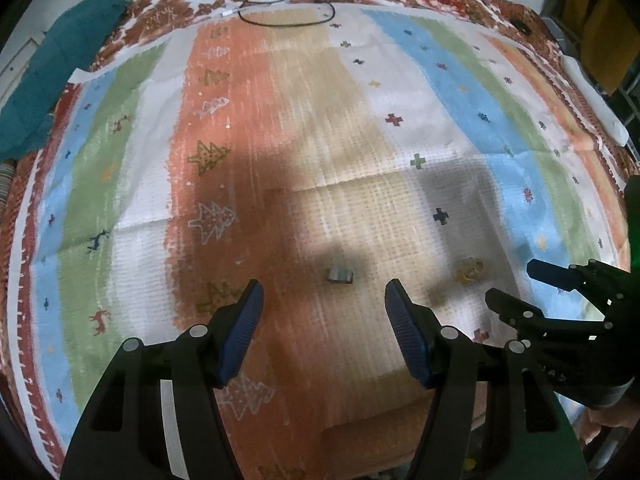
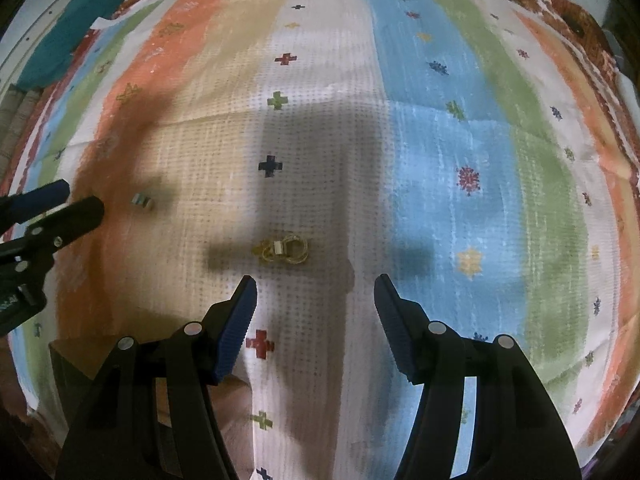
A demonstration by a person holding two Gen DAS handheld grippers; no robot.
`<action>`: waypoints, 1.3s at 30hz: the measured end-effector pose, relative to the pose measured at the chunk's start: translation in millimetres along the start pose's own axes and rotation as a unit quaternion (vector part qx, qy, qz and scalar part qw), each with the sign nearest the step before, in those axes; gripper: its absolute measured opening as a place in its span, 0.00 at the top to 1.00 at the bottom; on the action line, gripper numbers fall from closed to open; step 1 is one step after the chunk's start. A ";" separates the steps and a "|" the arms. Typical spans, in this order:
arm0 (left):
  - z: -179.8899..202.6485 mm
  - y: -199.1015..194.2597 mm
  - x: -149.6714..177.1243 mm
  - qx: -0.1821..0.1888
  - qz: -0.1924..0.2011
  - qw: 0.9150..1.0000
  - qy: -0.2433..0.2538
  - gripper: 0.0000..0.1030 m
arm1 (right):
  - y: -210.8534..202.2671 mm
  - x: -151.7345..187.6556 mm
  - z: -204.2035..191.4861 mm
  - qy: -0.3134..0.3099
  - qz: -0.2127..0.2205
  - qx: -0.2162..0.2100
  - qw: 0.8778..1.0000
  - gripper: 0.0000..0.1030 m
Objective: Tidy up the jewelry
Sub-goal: 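Move left tool to grey metal piece while right tool moves to gold charm, then close left tool on grey metal piece while right tool closes on gold charm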
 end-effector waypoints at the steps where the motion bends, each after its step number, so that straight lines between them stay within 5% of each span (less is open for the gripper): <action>1: -0.5 2.4 -0.4 0.000 -0.002 1.000 0.000 0.40 | 1.2 -1.6 -1.0 -0.001 0.000 -0.001 1.000 0.41; 27: 4.3 45.9 -10.8 0.019 -0.046 0.999 0.016 0.53 | 15.6 -23.9 -30.5 -0.037 -0.013 0.003 0.999 0.59; 39: 12.7 62.7 -10.5 0.005 -0.059 0.998 0.036 0.72 | 34.3 -24.9 -37.7 -0.044 -0.023 0.011 0.999 0.61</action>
Point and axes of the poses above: each gripper's, at about its wrist camera, not at the fingertips, and y roughly the way its jaws point, z to its right, x to its underside, the point moved 9 cm from there along y, roughly the way its jaws point, and after that the axes turned 3 degrees about y, right-handed, at the moved point
